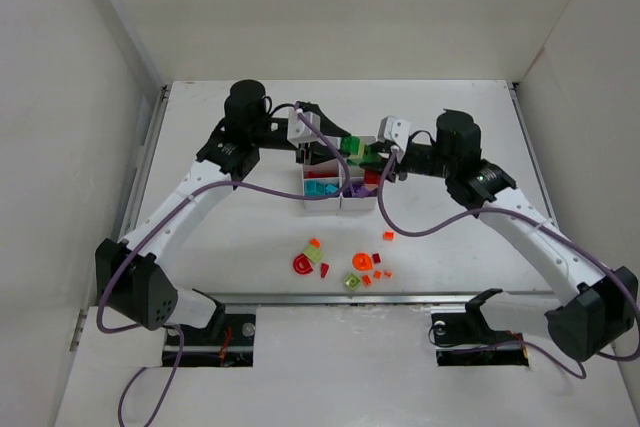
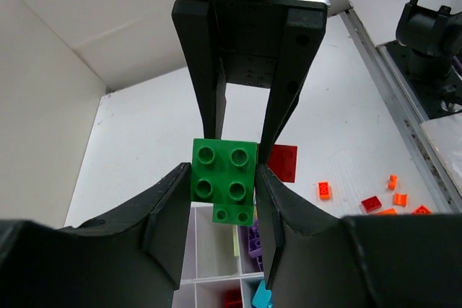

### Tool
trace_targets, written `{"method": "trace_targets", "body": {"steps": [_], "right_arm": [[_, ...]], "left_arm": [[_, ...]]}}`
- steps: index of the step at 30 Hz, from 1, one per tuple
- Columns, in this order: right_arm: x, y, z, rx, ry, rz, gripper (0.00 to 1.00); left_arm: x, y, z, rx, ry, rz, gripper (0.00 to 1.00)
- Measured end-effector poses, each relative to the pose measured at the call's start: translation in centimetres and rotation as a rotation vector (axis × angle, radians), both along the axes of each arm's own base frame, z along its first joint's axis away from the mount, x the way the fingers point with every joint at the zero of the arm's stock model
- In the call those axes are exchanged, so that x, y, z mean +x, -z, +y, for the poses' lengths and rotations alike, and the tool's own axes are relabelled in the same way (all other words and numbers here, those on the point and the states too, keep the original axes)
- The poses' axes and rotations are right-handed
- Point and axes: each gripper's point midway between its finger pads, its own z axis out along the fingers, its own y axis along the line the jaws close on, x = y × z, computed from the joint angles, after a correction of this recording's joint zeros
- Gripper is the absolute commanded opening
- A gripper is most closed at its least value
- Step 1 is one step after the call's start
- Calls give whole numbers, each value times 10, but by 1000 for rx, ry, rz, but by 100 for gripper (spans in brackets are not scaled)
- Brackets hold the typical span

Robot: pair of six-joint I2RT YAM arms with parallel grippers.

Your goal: Sort the legos into containers by color

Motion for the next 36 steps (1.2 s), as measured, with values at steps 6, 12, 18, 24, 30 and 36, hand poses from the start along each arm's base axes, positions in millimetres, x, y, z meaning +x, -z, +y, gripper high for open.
{"method": "trace_targets", "body": {"steps": [6, 12, 18, 24, 30, 36], "right_arm": [[17, 58, -9, -58, 26, 126, 1], [19, 105, -15, -116, 50, 271, 1], [20, 98, -13, -104, 48, 260, 1], [22, 97, -16, -105, 76, 269, 1], [56, 96, -63, -92, 392, 331, 2], [112, 115, -119, -106, 783, 447, 14]], "left_arm": [[22, -2, 6, -7, -92, -26, 0], [33, -5, 12, -11, -127, -57, 0], [43, 1, 13, -2, -161, -49, 0], [59, 9, 20, 6, -209, -10, 0], [59, 18, 21, 15, -215, 19, 0], [57, 34, 22, 29, -222, 64, 0]]}}
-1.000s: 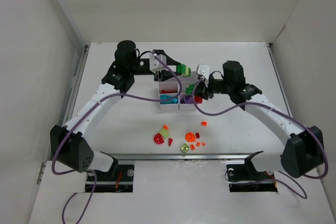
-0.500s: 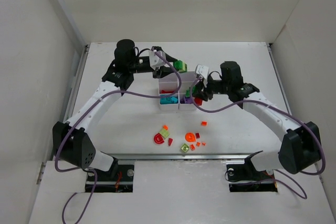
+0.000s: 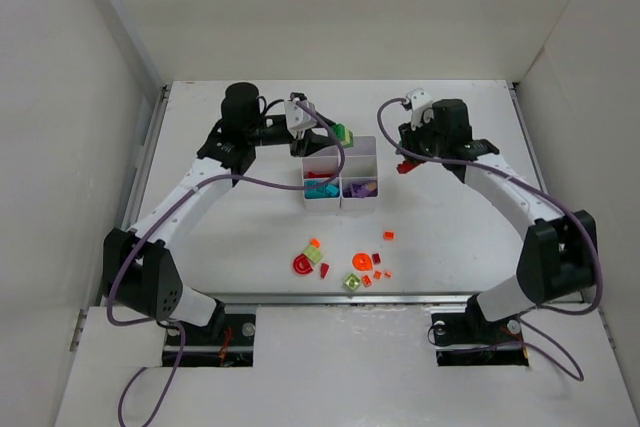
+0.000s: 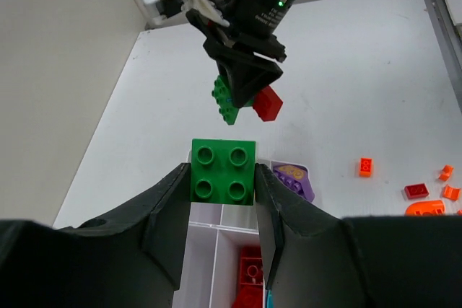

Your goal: Sort the legos into containers by color

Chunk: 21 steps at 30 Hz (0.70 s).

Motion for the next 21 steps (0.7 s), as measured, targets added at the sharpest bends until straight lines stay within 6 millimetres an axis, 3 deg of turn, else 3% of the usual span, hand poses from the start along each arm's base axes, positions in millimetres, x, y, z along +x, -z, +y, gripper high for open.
{"method": "trace_targets", "body": {"steps": [7, 10, 21], "right_arm": [[3, 53, -11, -37, 121, 150, 38], [0, 68, -16, -63, 145, 193, 40], [-5, 74, -16, -71, 142, 225, 61]], "left_arm": [[-2, 2, 1, 0, -3, 9, 0], [-4, -3, 2, -5, -3, -4, 0], [-7, -7, 1, -13, 0, -6, 0]]}}
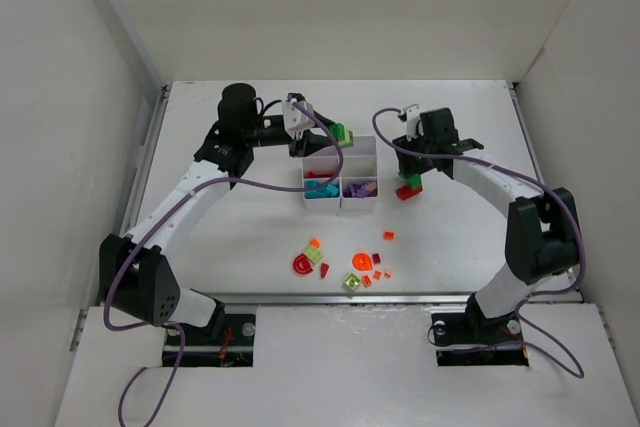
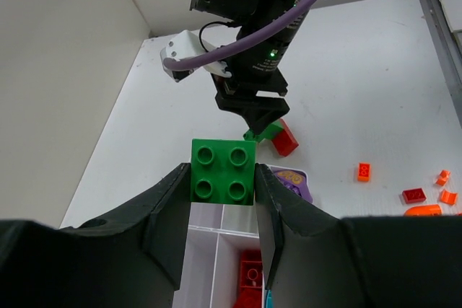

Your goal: Sort the legos into containers by color

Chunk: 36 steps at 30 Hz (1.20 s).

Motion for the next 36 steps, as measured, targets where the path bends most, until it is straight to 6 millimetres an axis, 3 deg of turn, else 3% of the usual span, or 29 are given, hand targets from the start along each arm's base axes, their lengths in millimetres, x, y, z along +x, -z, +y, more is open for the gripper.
{"method": "trace_targets", "body": {"steps": [5, 8, 10, 13, 16, 19, 27, 36], "right_arm": [[-4, -15, 2, 18, -26, -56, 61], [-19, -53, 14, 66, -168, -178, 63], [-36, -91, 34, 108, -331, -301, 68], [-73, -150, 82, 148, -624, -520, 74], [-104, -181, 122, 177, -820, -655, 74], [-109, -183, 136, 173, -886, -679, 75], [-84, -168, 154, 161, -907, -633, 75], [-85, -191, 167, 217, -959, -682, 74]], "left_arm": [[0, 0, 0, -1, 3, 0, 0], [-2, 0, 0, -2, 9, 2, 0], [-3, -1, -1, -3, 17, 3, 0], [-5, -1, -2, -5, 31, 4, 0], [-10, -1, -4, -7, 53, 4, 0], [-14, -2, -6, -10, 74, 9, 0], [-25, 0, -7, -10, 127, 27, 0], [-30, 13, -9, 17, 156, 51, 0]]}}
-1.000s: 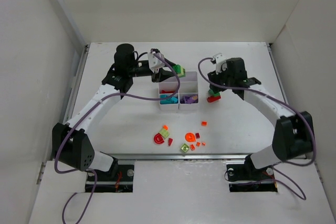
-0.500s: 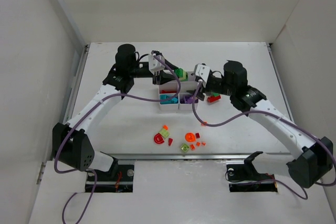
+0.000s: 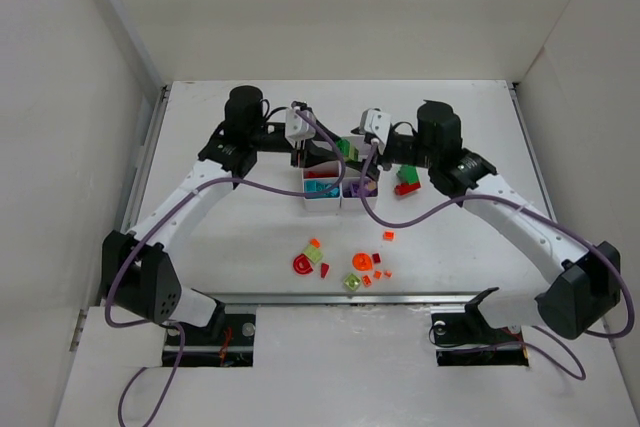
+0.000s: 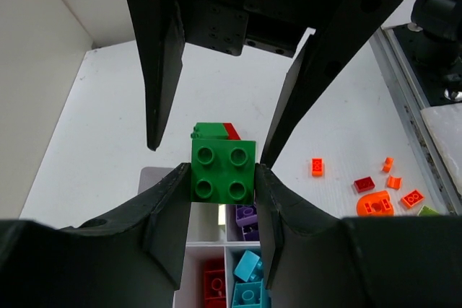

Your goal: Sort the legos into containers by color

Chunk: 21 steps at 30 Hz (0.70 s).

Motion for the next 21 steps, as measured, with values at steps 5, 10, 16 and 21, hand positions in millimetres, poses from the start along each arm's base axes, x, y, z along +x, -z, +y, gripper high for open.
{"method": "trace_targets", "body": {"steps": [5, 10, 16, 21], "right_arm": [[-4, -4, 8, 23, -50, 17, 52], [-5, 2, 14, 33, -69, 75, 40], [-3, 2, 13, 34, -56, 80, 67], [0, 2, 12, 32, -40, 72, 69]], "left_arm": [[3, 7, -1, 10, -2, 10, 0], [6, 9, -1, 16, -12, 6, 0], [4, 9, -1, 16, -6, 11, 0], [0, 8, -4, 14, 10, 12, 0]]}}
